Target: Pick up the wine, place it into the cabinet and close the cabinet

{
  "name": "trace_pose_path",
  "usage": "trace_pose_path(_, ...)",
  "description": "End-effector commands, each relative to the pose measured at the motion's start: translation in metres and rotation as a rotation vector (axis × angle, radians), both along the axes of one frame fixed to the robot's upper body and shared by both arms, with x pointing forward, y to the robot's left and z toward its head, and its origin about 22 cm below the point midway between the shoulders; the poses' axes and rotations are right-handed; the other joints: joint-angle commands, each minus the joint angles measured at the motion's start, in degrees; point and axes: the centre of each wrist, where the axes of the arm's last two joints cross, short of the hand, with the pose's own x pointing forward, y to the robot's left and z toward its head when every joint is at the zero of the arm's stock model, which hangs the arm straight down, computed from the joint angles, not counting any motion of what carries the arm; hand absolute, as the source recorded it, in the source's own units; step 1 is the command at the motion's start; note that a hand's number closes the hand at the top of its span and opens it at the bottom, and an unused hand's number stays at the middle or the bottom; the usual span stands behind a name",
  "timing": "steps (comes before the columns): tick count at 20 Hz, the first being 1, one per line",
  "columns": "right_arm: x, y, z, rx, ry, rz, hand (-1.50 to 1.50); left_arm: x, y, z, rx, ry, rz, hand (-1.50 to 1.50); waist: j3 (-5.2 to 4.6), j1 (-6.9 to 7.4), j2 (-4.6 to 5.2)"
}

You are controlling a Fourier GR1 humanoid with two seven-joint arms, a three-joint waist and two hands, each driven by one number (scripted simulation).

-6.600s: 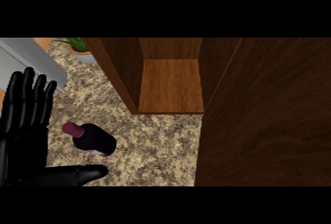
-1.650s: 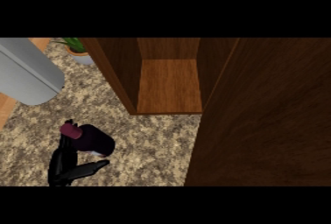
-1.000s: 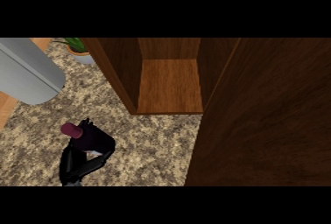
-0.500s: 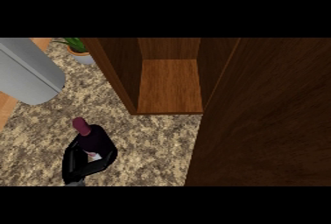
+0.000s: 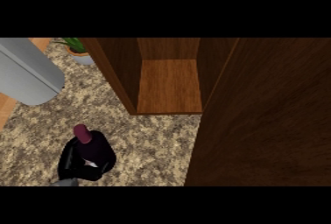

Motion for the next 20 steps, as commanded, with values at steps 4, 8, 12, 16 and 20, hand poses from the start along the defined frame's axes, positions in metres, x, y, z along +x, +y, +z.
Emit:
trace_pose_path(4,-0.041,-0.02,0.023,0.041,-0.069,-0.007,-1.5,-0.003,-0.017,0.005,-0.056,-0.001,-0.159,1.5,0.07,0.29,-0.12)
trace_pose_path(8,-0.043,-0.016,0.015,0.033,-0.065,-0.003,-1.5,-0.002,-0.039,0.017,-0.064,-0.034,-0.197,1.5,0.08,0.33,-0.12)
trace_pose_path(12,-0.036,-0.014,0.012,0.047,-0.082,-0.026,-1.5,-0.009,-0.058,0.039,-0.095,-0.047,-0.235,1.5,0.11,0.8,-0.16)
trace_pose_path(16,-0.033,-0.019,0.02,0.022,-0.063,-0.03,-1.5,-0.007,-0.074,0.051,-0.105,-0.058,-0.259,1.5,0.03,0.86,0.09)
trace_pose_path(20,-0.036,-0.014,0.01,0.049,-0.059,-0.045,-1.5,-0.008,-0.087,0.081,-0.098,-0.042,-0.268,1.5,0.07,0.71,-0.05)
